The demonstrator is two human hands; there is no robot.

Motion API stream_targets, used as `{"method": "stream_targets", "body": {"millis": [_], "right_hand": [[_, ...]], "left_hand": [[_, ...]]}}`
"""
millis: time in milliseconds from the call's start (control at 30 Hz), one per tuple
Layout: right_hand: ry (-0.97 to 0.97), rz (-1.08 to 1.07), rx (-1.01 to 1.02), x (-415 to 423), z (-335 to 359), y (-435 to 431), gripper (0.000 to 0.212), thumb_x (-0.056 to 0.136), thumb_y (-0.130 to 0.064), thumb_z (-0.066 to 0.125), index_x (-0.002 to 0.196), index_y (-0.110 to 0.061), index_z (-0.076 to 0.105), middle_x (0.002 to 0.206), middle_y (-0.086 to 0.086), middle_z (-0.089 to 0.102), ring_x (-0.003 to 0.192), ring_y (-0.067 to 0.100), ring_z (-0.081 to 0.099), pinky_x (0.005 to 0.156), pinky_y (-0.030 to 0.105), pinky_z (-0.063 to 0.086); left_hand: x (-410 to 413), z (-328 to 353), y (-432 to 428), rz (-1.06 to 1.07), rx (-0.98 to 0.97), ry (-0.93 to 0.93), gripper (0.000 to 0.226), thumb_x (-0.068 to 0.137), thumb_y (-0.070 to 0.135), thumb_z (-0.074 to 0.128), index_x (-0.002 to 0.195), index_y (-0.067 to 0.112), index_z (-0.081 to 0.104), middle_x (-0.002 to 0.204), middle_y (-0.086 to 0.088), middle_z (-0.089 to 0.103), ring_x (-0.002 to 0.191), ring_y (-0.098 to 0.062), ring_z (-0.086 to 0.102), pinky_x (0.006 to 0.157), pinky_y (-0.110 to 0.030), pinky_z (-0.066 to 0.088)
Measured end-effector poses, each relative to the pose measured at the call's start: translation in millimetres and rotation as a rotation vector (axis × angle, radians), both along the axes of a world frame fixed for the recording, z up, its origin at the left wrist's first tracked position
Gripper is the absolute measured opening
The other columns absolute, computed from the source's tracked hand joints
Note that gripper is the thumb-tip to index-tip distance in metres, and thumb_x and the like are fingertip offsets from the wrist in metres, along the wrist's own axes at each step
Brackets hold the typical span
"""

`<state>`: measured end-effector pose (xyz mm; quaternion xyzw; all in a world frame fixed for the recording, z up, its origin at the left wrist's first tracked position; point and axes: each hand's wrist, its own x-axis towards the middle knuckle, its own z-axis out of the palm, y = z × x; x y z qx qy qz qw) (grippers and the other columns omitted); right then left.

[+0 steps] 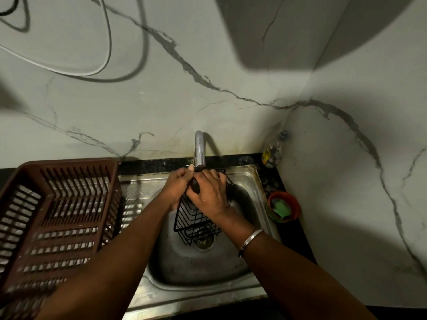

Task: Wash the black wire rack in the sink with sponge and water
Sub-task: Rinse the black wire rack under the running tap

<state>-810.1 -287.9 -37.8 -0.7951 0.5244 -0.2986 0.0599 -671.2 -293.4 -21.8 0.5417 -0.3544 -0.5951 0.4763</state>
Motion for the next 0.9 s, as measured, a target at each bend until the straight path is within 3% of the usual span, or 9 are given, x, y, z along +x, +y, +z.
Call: {"method": "stream_targets", "body": {"millis": [100,233,333,467,567,633,767,833,900], "right_hand": [[0.07,0.067,-0.011,-10,-1,3,0.045,0.101,-0.053,0.049,0.133,-0.026,0.065,0.119,-0.001,0.063,0.113,0.02,0.055,0.105,0.045,0.04],[0.093,-0.009,0.139,-15,-6,5,0.074,0.107,-0.064,0.014,0.157,-0.019,0.044,0.155,0.008,0.051,0.147,0.026,0.04,0.121,0.05,0.031],[0.133,0.057,0.058,-19,-15,13,0.067,0.109,-0.059,0.021,0.159,-0.021,0.043,0.162,0.008,0.046,0.155,0.027,0.032,0.128,0.054,0.019],[0.093,0.007,0.059,-22,-17,10,0.07,0.108,-0.063,0.024,0.157,-0.02,0.048,0.162,0.008,0.046,0.158,0.028,0.029,0.128,0.056,0.019],[0.054,0.019,0.015,-18,-16,4,0.055,0.11,-0.053,0.032,0.144,-0.021,0.061,0.152,0.004,0.057,0.152,0.025,0.038,0.124,0.056,0.026],[0.009,-0.034,0.007,-20,-12,-4,0.044,0.107,-0.05,0.041,0.125,-0.022,0.069,0.138,0.001,0.063,0.142,0.023,0.046,0.116,0.055,0.034],[0.172,-0.004,0.067,-12,2,-15,0.042,0.094,-0.058,0.052,0.099,-0.02,0.071,0.115,0.001,0.06,0.117,0.022,0.047,0.093,0.046,0.043],[0.249,0.014,0.075,-11,6,-18,0.045,0.092,-0.06,0.052,0.096,-0.021,0.073,0.112,0.001,0.063,0.11,0.021,0.046,0.088,0.043,0.039],[0.287,0.009,0.051,-10,8,-18,0.046,0.091,-0.061,0.052,0.096,-0.021,0.075,0.112,0.0,0.065,0.108,0.021,0.047,0.086,0.042,0.034]], "left_hand": [[-1,-3,-2,0.061,0.034,0.024,0.035,0.112,0.034,0.052,0.091,0.011,0.069,0.081,-0.005,0.074,0.079,-0.018,0.069,0.075,-0.033,0.058],[2,-6,1,0.096,0.014,0.014,0.036,0.113,0.034,0.051,0.09,0.013,0.068,0.085,-0.01,0.071,0.083,-0.023,0.064,0.086,-0.04,0.054],[2,-6,-1,0.139,0.021,0.021,0.034,0.113,0.033,0.052,0.091,0.013,0.068,0.088,-0.01,0.076,0.085,-0.023,0.07,0.087,-0.04,0.057],[7,-13,-2,0.14,-0.014,0.055,0.032,0.105,0.043,0.06,0.094,0.014,0.066,0.098,-0.019,0.063,0.092,-0.031,0.057,0.091,-0.05,0.05],[11,-16,-1,0.186,-0.003,0.045,0.033,0.102,0.048,0.063,0.079,0.024,0.063,0.085,-0.016,0.054,0.082,-0.027,0.051,0.086,-0.046,0.046],[12,-14,4,0.225,0.008,0.059,0.033,0.1,0.047,0.064,0.074,0.026,0.061,0.078,-0.01,0.049,0.075,-0.024,0.046,0.085,-0.045,0.042],[12,-12,11,0.248,0.068,0.125,0.028,0.108,0.025,0.06,0.082,0.014,0.064,0.076,-0.01,0.063,0.07,-0.023,0.064,0.075,-0.038,0.057],[11,-13,8,0.167,0.045,0.044,0.023,0.107,0.025,0.062,0.091,0.009,0.068,0.086,-0.017,0.066,0.078,-0.027,0.064,0.075,-0.037,0.056],[13,-10,4,0.051,-0.009,-0.116,0.026,0.105,0.03,0.068,0.088,0.011,0.073,0.084,-0.015,0.068,0.082,-0.027,0.062,0.077,-0.038,0.052]]}}
